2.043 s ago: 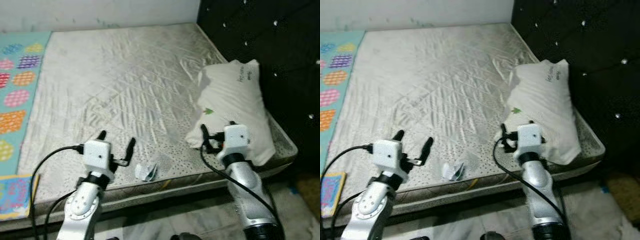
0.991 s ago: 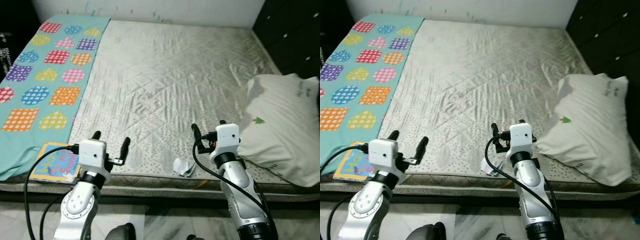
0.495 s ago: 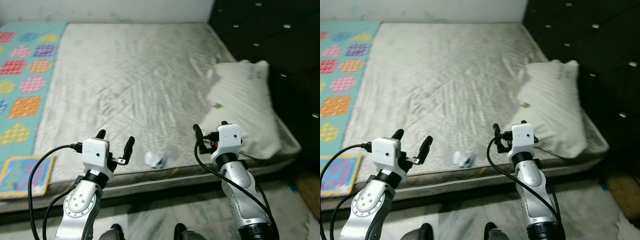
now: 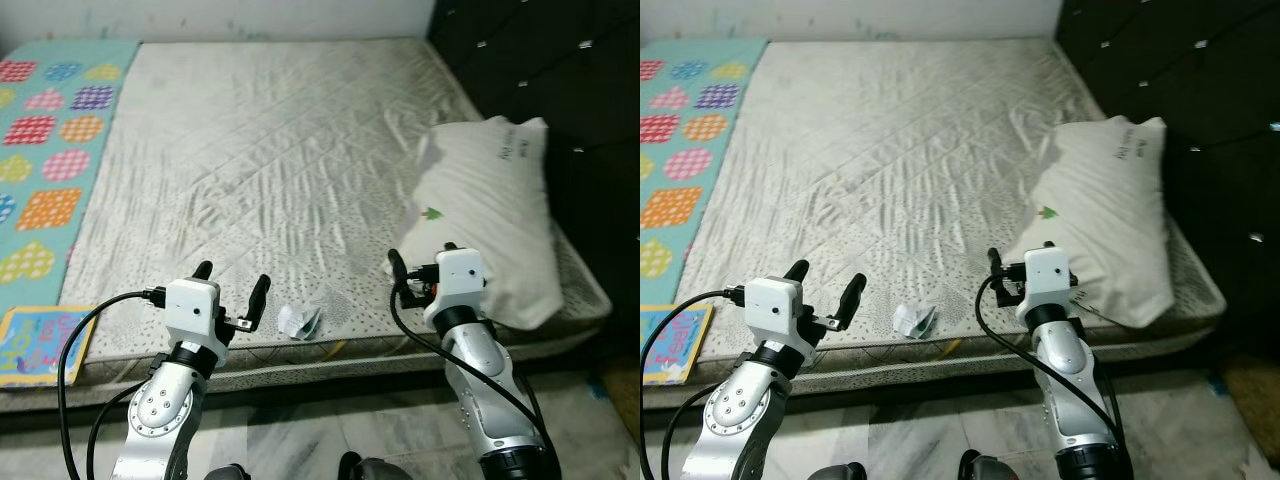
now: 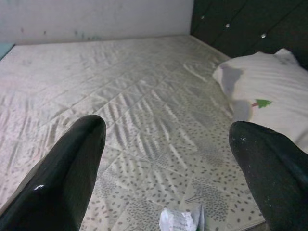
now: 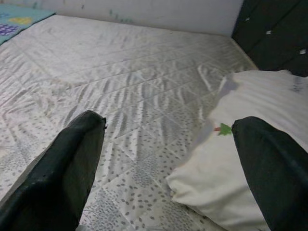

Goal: Clean up the room

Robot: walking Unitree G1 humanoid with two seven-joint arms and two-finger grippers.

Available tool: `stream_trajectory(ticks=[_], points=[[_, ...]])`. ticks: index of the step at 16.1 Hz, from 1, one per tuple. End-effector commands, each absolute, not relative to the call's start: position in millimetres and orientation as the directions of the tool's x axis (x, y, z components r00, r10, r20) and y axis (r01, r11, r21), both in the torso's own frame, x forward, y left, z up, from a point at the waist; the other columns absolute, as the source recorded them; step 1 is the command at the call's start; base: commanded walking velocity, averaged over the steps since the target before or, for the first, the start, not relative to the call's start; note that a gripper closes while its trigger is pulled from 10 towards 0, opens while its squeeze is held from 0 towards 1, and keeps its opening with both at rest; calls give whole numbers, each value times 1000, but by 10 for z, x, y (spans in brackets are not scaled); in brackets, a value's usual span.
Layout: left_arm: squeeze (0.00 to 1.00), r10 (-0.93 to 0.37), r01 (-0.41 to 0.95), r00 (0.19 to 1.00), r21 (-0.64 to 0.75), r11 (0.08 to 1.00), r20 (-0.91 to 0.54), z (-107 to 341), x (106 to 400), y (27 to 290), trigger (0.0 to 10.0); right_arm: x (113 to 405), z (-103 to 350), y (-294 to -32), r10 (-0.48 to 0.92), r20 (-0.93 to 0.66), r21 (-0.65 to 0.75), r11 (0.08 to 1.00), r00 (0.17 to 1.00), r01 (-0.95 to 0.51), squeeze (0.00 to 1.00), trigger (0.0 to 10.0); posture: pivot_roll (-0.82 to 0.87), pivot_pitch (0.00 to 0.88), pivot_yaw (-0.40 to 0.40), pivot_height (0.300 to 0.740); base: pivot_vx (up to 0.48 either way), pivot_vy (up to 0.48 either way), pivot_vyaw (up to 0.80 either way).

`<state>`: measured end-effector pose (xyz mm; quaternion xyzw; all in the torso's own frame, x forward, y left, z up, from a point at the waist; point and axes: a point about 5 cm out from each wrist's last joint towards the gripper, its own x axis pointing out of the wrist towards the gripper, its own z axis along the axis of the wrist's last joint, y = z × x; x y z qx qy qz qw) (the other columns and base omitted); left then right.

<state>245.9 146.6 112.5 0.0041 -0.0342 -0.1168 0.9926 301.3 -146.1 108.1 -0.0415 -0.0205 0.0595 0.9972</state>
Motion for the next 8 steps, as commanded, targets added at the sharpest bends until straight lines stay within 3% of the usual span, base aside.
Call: stream_trajectory(ticks=[1,4,8], points=[[0,-241,240,969,21,971,60,1114,2451,1465,10000,3009,1093,-1475,122,41,-84,989,992,-118,0,10000,40,181,-44,740,0,0,0],[0,-244,243,968,27,970,58,1110,2449,1464,10000,3011,1081,-1471,125,34,-77,990,992,-122,0,10000,40,178,-43,740,0,0,0],[0,-249,248,967,31,968,54,1102,2448,1462,10000,3013,1071,-1470,127,29,-75,989,991,-125,0,10000,40,172,-41,740,0,0,-800]])
